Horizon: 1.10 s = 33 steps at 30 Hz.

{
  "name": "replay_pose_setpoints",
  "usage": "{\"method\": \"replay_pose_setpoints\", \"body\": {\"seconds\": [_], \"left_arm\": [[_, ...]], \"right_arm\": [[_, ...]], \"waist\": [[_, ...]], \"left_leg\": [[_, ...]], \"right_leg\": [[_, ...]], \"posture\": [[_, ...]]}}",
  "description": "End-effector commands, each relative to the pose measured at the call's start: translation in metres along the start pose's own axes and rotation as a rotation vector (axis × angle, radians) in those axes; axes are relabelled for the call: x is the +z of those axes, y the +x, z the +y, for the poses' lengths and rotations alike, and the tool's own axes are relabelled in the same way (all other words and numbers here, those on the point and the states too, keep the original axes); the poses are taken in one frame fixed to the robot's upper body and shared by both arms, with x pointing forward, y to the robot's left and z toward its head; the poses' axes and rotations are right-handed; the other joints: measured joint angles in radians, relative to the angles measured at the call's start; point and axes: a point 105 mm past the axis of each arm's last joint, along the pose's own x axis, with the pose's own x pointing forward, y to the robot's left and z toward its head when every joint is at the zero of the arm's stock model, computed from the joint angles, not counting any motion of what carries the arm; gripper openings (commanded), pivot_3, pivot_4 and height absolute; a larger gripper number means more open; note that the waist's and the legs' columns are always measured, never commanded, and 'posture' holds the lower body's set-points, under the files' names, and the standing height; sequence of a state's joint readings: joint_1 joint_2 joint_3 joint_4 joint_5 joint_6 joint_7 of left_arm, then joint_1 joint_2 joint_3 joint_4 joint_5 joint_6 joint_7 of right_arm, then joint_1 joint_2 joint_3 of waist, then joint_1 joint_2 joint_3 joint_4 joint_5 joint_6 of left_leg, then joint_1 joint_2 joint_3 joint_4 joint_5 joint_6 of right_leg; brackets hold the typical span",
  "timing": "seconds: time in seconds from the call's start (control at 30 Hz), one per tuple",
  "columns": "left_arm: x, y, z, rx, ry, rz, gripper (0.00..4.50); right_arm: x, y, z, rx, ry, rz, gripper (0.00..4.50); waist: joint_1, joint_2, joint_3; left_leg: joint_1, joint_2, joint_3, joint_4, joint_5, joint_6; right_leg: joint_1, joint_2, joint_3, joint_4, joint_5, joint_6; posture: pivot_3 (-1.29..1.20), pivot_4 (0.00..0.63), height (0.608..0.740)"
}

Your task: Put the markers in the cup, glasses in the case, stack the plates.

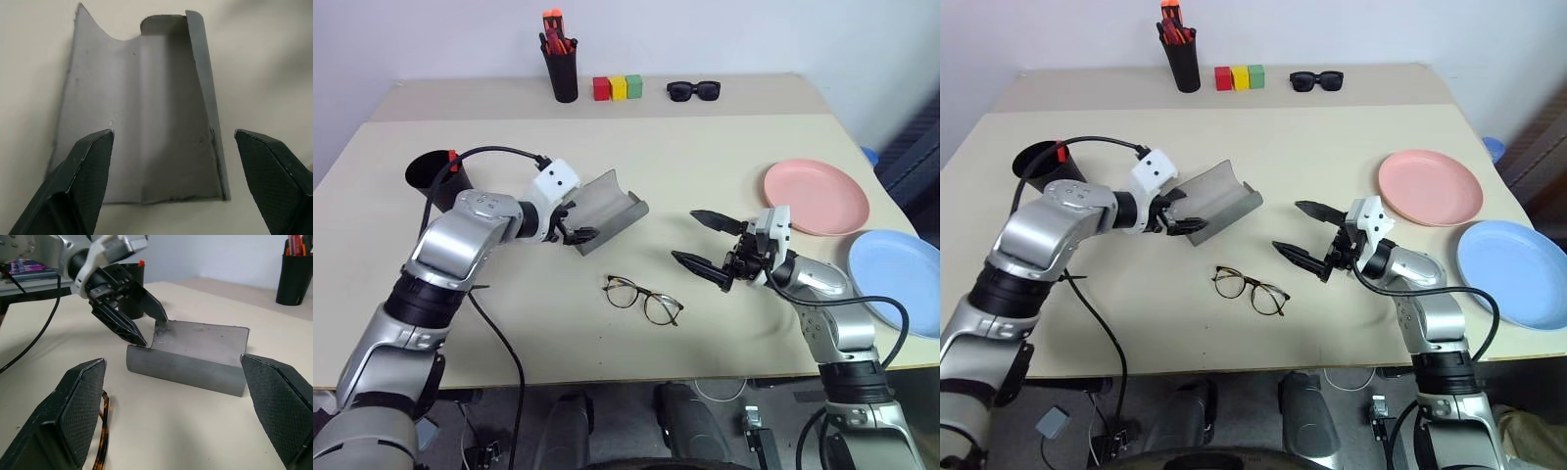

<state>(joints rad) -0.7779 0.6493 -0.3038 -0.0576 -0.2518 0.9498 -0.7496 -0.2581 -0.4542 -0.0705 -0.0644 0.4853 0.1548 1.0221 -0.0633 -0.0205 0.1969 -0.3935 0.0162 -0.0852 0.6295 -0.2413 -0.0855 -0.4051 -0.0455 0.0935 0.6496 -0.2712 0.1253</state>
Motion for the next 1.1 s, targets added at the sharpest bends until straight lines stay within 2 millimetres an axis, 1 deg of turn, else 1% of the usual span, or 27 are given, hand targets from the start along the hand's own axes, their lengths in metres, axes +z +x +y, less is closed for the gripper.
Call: {"method": "replay_pose_setpoints", "body": {"seconds": [0.03, 0.2, 0.4, 0.5, 0.53, 0.6, 0.63, 0.7, 0.73, 0.87, 0.97, 1.1], "left_arm": [[0.005, 0.009, -0.007, -0.017, 0.032, 0.021, 4.04], [0.004, 0.024, -0.022, -0.079, 0.035, 0.062, 4.04], [-0.003, 0.034, -0.025, -0.079, 0.019, 0.149, 4.04], [-0.007, 0.04, -0.022, -0.043, -0.012, 0.179, 3.22], [-0.009, 0.041, -0.023, -0.05, -0.001, 0.184, 2.78], [-0.008, 0.042, -0.028, -0.07, 0.011, 0.187, 1.71], [-0.008, 0.042, -0.029, -0.075, 0.017, 0.187, 1.26], [-0.007, 0.042, -0.028, -0.073, 0.027, 0.186, 0.18], [-0.007, 0.042, -0.027, -0.072, 0.032, 0.185, 0.08], [-0.004, 0.038, -0.02, -0.068, 0.072, 0.157, 0.08], [-0.002, 0.029, -0.013, -0.103, 0.148, 0.135, 0.08], [-0.009, 0.016, 0.006, -0.145, 0.285, 0.158, 0.08]], "right_arm": [[0.015, -0.005, 0.0, -0.019, -0.052, -0.03, 4.5], [0.016, -0.005, 0.001, -0.029, -0.063, -0.029, 4.5], [0.018, -0.006, 0.001, -0.039, -0.073, -0.029, 4.5], [0.018, -0.006, 0.001, -0.047, -0.079, -0.031, 4.5], [0.018, -0.006, 0.001, -0.049, -0.08, -0.032, 4.5], [0.019, -0.006, 0.002, -0.054, -0.08, -0.034, 4.5], [0.019, -0.007, 0.002, -0.057, -0.08, -0.034, 4.5], [0.018, -0.007, 0.002, -0.061, -0.081, -0.034, 4.5], [0.018, -0.007, 0.003, -0.062, -0.082, -0.034, 4.5], [0.018, -0.006, 0.002, -0.07, -0.085, -0.037, 4.5], [0.017, -0.006, 0.002, -0.073, -0.085, -0.038, 4.5], [0.016, -0.004, 0.001, -0.075, -0.086, -0.04, 4.5]], "waist": [[0.001, 0.0, 0.0], [-0.003, 0.0, 0.0], [-0.002, 0.0, 0.0], [-0.001, 0.0, 0.0], [0.0, 0.0, 0.0], [0.0, 0.0, 0.0], [0.001, 0.0, 0.0], [0.001, 0.0, 0.0], [0.003, 0.0, 0.0], [0.003, 0.0, 0.0], [0.002, 0.0, 0.0], [0.001, 0.0, 0.0]], "left_leg": [[0.0, 0.0, 0.0, 0.0, 0.0, 0.0], [0.0, 0.0, 0.0, 0.0, 0.0, 0.0], [0.0, 0.0, 0.0, 0.0, 0.0, 0.0], [0.0, 0.0, 0.0, 0.0, 0.0, 0.0], [0.0, 0.0, 0.0, 0.0, 0.0, 0.0], [0.0, 0.0, 0.0, 0.0, 0.0, 0.0], [0.0, 0.0, 0.0, 0.0, 0.0, 0.0], [0.0, 0.0, 0.0, 0.0, 0.0, 0.0], [0.0, 0.0, 0.0, 0.0, 0.0, 0.0], [0.001, 0.0, 0.0, 0.001, 0.0, 0.0], [0.001, 0.0, 0.0, 0.0, 0.0, 0.0], [0.001, 0.0, 0.0, 0.0, 0.0, 0.0]], "right_leg": [[0.0, 0.0, 0.0, 0.0, 0.0, 0.0], [0.0, 0.0, 0.0, 0.001, 0.0, 0.0], [0.0, 0.0, 0.0, 0.0, 0.0, 0.0], [0.0, 0.0, 0.0, 0.0, 0.0, 0.0], [0.0, 0.0, 0.0, 0.0, 0.0, 0.0], [0.0, 0.0, 0.0, 0.0, 0.0, 0.0], [0.0, 0.0, 0.0, 0.0, 0.0, 0.0], [0.0, 0.0, 0.0, 0.0, 0.0, 0.0], [0.0, 0.0, 0.0, 0.001, 0.0, 0.0], [0.001, 0.0, 0.0, 0.001, 0.0, 0.0], [0.0, 0.0, 0.0, 0.0, 0.0, 0.0], [0.0, 0.0, 0.0, 0.001, 0.0, 0.0]], "posture": [[0.0, 0.15, 0.74], [0.0, 0.15, 0.74], [0.0, 0.15, 0.74], [0.0, 0.15, 0.74], [0.0, 0.15, 0.74], [0.0, 0.15, 0.74], [0.0, 0.15, 0.74], [0.0, 0.15, 0.74], [0.0, 0.15, 0.74], [0.0, 0.15, 0.74], [0.0, 0.15, 0.74], [0.0, 0.15, 0.74]]}}
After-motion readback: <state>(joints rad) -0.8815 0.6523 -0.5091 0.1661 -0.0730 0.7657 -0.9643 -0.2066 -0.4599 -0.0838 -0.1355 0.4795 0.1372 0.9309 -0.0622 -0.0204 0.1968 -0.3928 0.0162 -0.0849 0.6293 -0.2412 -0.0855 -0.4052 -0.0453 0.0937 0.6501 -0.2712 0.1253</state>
